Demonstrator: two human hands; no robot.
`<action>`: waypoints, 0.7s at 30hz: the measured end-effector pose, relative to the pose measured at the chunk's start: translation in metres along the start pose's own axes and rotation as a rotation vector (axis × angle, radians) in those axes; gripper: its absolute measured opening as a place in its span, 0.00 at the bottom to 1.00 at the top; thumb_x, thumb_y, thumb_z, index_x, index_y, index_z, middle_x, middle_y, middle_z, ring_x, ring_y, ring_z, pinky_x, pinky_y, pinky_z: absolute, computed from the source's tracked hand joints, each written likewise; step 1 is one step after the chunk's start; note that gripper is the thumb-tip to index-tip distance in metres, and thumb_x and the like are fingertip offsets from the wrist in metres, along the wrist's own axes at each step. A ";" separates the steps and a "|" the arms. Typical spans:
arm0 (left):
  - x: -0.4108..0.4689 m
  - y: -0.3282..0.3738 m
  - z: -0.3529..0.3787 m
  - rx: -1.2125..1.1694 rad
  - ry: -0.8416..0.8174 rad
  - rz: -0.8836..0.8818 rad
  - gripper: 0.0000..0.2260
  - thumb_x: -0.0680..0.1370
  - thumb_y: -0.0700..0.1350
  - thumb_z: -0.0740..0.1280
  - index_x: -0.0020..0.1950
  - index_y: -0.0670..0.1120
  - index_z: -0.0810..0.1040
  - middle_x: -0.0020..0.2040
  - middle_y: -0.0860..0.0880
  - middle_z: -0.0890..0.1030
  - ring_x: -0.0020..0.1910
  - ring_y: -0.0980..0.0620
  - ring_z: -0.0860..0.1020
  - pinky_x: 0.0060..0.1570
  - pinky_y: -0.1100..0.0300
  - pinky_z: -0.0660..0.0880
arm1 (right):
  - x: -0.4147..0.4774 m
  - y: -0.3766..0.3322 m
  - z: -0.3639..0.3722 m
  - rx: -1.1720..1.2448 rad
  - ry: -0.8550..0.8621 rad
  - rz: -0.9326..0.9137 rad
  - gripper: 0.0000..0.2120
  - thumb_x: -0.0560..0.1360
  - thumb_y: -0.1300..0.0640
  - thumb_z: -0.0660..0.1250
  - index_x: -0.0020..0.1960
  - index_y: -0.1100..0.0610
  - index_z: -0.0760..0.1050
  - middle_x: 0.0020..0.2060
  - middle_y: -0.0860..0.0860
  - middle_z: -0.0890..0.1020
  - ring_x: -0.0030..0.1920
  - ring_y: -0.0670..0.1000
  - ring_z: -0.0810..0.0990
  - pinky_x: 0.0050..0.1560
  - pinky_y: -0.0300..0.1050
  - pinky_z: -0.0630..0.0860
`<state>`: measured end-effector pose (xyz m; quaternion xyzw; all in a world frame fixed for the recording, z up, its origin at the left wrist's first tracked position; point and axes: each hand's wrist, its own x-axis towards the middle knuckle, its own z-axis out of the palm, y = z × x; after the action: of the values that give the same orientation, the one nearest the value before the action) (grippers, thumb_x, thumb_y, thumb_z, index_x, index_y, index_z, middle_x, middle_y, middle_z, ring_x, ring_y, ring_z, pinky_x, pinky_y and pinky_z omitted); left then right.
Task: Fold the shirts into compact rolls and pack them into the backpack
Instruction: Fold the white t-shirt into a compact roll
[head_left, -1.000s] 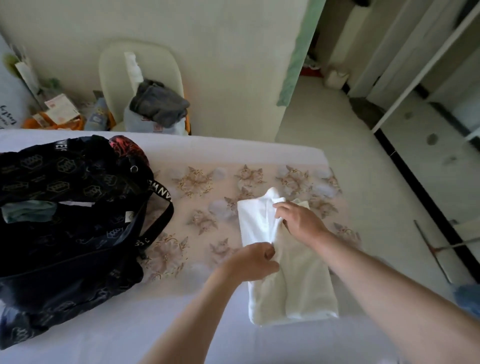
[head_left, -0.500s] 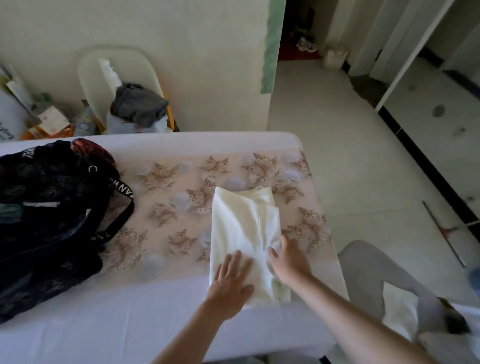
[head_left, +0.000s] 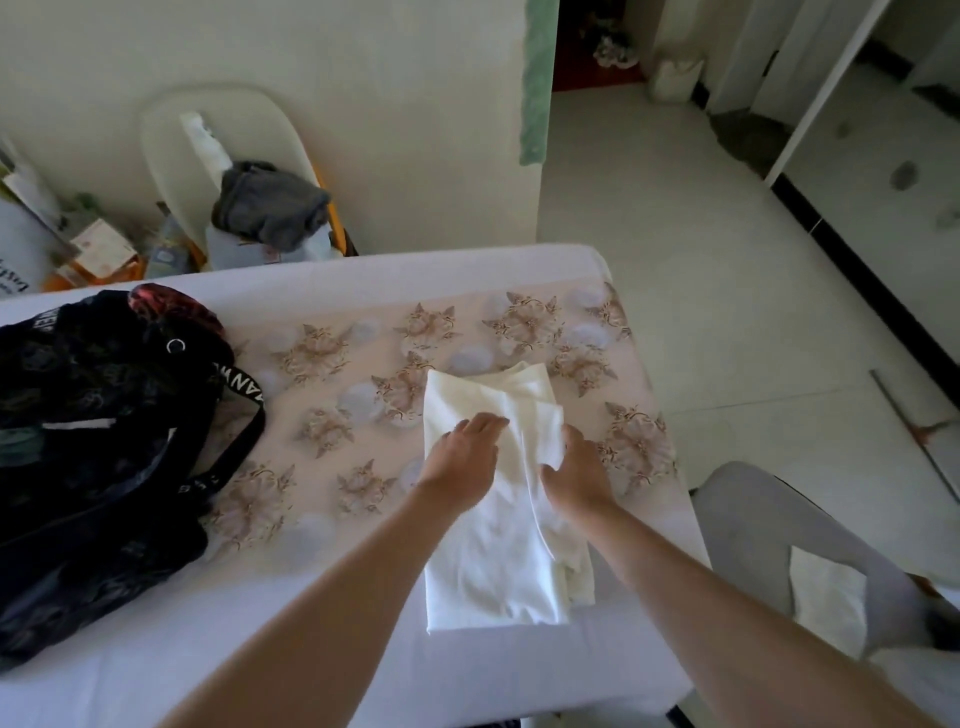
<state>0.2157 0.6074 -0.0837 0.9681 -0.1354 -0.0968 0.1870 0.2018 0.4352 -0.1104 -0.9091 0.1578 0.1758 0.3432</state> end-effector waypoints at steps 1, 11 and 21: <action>0.018 0.001 -0.003 0.037 -0.036 0.012 0.21 0.82 0.41 0.56 0.76 0.49 0.64 0.74 0.52 0.67 0.65 0.46 0.73 0.58 0.49 0.74 | 0.000 0.002 0.002 -0.029 -0.003 -0.007 0.31 0.78 0.54 0.65 0.78 0.52 0.58 0.69 0.57 0.69 0.68 0.59 0.72 0.67 0.51 0.71; 0.109 -0.010 -0.015 0.149 -0.224 0.044 0.14 0.83 0.48 0.57 0.67 0.52 0.74 0.63 0.47 0.73 0.58 0.44 0.76 0.50 0.54 0.72 | 0.004 -0.003 0.006 -0.129 0.144 -0.140 0.30 0.76 0.50 0.69 0.74 0.54 0.65 0.66 0.54 0.70 0.67 0.57 0.70 0.66 0.50 0.70; 0.102 -0.016 -0.050 -0.446 0.081 0.016 0.11 0.80 0.41 0.65 0.62 0.47 0.78 0.56 0.53 0.75 0.50 0.53 0.78 0.45 0.69 0.72 | 0.029 -0.065 -0.002 0.553 -0.058 0.167 0.10 0.72 0.56 0.72 0.53 0.55 0.77 0.41 0.50 0.82 0.37 0.50 0.79 0.34 0.38 0.74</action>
<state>0.3280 0.6084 -0.0584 0.9048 -0.1108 -0.0837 0.4026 0.2550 0.4755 -0.0843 -0.7594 0.2643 0.1798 0.5667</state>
